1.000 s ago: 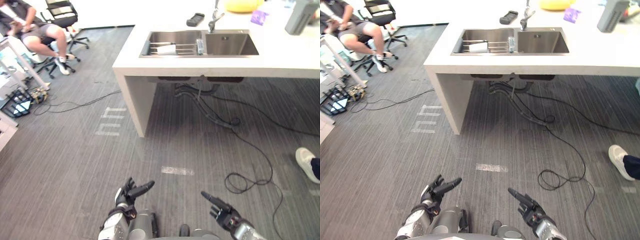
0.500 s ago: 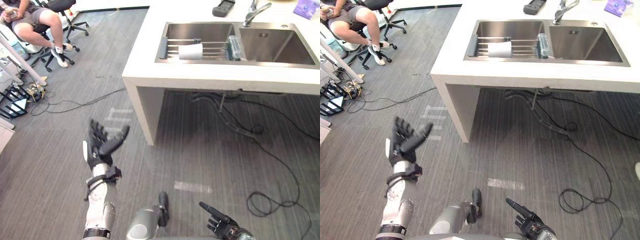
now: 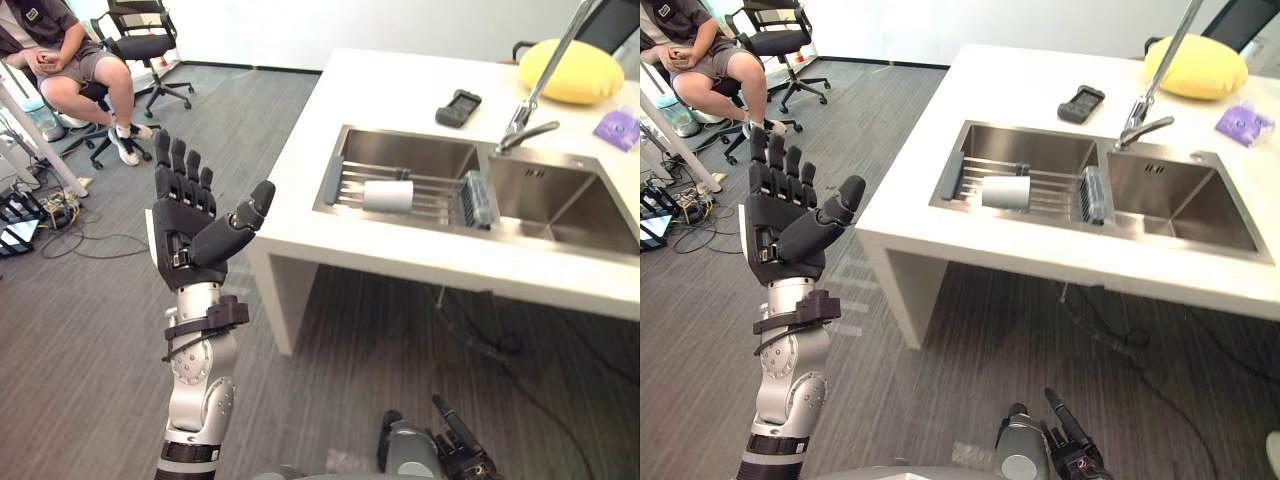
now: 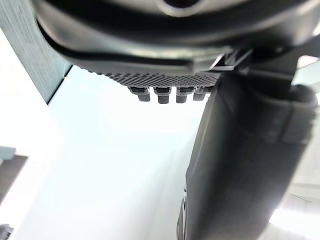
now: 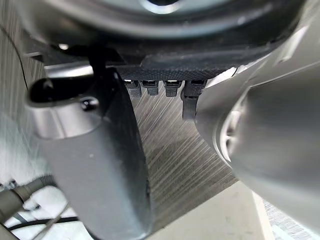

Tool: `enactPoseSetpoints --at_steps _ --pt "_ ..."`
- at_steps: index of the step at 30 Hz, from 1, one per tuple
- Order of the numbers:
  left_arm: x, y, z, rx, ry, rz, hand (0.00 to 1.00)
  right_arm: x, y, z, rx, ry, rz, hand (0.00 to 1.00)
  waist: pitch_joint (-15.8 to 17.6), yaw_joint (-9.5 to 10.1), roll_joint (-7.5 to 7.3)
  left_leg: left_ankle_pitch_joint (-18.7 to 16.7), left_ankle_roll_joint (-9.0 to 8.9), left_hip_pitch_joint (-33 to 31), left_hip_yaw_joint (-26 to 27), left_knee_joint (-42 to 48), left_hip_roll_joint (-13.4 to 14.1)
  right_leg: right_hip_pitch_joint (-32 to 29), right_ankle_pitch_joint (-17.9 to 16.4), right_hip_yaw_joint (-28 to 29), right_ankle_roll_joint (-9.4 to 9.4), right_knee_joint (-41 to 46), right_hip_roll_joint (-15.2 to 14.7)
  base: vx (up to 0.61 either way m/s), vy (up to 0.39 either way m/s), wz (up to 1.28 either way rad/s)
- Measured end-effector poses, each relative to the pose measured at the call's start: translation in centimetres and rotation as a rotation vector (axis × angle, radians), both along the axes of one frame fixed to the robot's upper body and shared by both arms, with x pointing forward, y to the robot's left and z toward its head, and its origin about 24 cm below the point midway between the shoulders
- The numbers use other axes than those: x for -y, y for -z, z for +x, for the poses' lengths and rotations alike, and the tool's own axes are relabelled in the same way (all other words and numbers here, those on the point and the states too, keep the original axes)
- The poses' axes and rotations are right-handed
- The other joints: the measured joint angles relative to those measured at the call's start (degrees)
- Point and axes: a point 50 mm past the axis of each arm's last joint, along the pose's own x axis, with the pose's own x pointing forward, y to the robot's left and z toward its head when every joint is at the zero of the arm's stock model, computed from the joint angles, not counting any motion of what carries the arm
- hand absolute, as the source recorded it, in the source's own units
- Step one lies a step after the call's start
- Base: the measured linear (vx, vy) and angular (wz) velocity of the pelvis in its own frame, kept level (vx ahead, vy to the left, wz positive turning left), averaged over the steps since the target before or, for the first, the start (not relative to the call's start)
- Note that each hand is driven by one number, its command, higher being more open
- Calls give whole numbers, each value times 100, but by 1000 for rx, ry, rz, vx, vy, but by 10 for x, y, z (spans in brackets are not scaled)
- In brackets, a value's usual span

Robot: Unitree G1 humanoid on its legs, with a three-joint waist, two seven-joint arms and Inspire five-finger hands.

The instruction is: Walk over to the sink, pick up the cup, carry it to the dishwasher, place the cup inside the dishwasher, then close the dishwasher door

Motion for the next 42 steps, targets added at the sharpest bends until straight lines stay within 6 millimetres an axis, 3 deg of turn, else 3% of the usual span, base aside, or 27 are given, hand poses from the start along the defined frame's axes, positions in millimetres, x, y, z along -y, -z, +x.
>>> enactPoseSetpoints --at_steps 1,2,10,14,16,17,18,19,21,22,23,25,29,31,32,33,36,42 --pt "7 -2 1 11 26 -19 100 2 1 -8 -19 0 7 100 -84 17 222 -71 -105 -62 84 88 294 62 -142 -128 -121 -95 273 144 -136 -10" --pt "23 -30 9 117 121 0 100 -27 6 -58 -73 19 136 100 -404 28 -135 63 74 46 467 -265 177 399 470 -121 4 -1075 374 144 -136 1" --pt "27 -30 11 108 138 3 100 -28 6 -57 -70 16 124 100 -411 -43 -126 46 90 95 567 -311 240 398 468 -64 6 -1101 430 0 -1 -4" --pt "40 -25 23 43 189 43 100 -25 6 -52 -53 -21 84 100 -444 -245 -15 -1 17 210 731 -432 396 355 359 0 -14 -1041 601 24 -37 -19" --pt "41 -13 31 -46 187 51 100 -18 3 -48 -36 -71 39 100 -559 -413 191 -77 -355 464 1036 -502 707 220 -159 -140 20 -418 828 113 -84 -42" --pt "41 -10 33 -67 184 57 100 -17 3 -48 -38 -87 27 100 -576 -414 212 -97 -466 490 1120 -348 758 227 -372 -156 2 -221 863 230 -145 -52" --pt "41 -2 38 -120 181 68 100 -14 3 -48 -48 -92 4 100 -557 -454 190 -136 -596 184 1288 543 872 243 -640 -116 -187 -47 892 230 -163 -23" --pt "42 3 40 -163 183 74 100 -11 2 -49 -58 -90 -12 100 -544 -524 214 6 -770 -153 1291 1246 974 321 -735 -135 -231 -42 872 239 -199 -7" --pt "49 10 41 -208 203 90 100 1 1 -50 -78 -90 -49 100 -391 -548 323 785 -540 -880 1069 2942 1173 731 -864 -87 -396 -353 877 261 -205 3" --pt "50 11 42 -212 202 102 100 5 0 -49 -79 -92 -61 100 -294 -541 350 804 -502 -1024 957 3266 1167 891 -869 -70 -434 -427 899 282 -155 -17" --pt "51 12 42 -216 201 133 100 10 -1 -48 -76 -92 -76 100 -238 -533 448 415 -481 -1340 921 3528 1078 1178 -939 -38 -497 -577 919 305 -148 -24" --pt "49 10 43 -206 194 162 100 11 -1 -43 -63 -100 -86 100 -217 -499 413 241 -382 -1571 1013 3374 955 1492 -950 23 -508 -798 930 317 -166 -30" --pt "46 -12 38 -121 183 189 100 10 -4 -15 6 -173 -107 100 -194 -295 375 302 -241 -1959 1215 2115 602 1974 -959 359 -480 -1185 1030 320 -82 -51" --pt "47 -19 38 -98 179 186 100 10 -6 -5 30 -184 -114 100 -227 -247 421 878 62 -1915 1212 1238 450 2056 -1050 507 -323 -1187 1110 262 47 -43" --pt "48 -21 38 -97 177 184 100 9 -6 -4 29 -195 -116 100 -298 -262 502 1258 345 -1840 1286 746 464 2097 -1132 557 -201 -1179 1239 214 101 -13" --pt "48 -20 38 -106 174 185 100 5 -4 -5 21 -189 -107 100 -358 -274 437 1188 328 -1591 1309 404 422 2133 -1196 571 -130 -1169 1208 253 115 -7" --pt "45 -16 38 -150 134 165 100 -8 -1 -9 3 -173 -74 100 -390 -268 141 1420 415 -1201 1369 -488 37 2116 -1308 579 -12 -1167 943 185 71 4" --pt "39 10 42 -295 65 178 100 -8 2 -19 -42 -122 -69 100 -415 -258 89 1670 526 -774 1331 -1339 -320 2242 -1303 538 24 -1255 723 119 54 9"
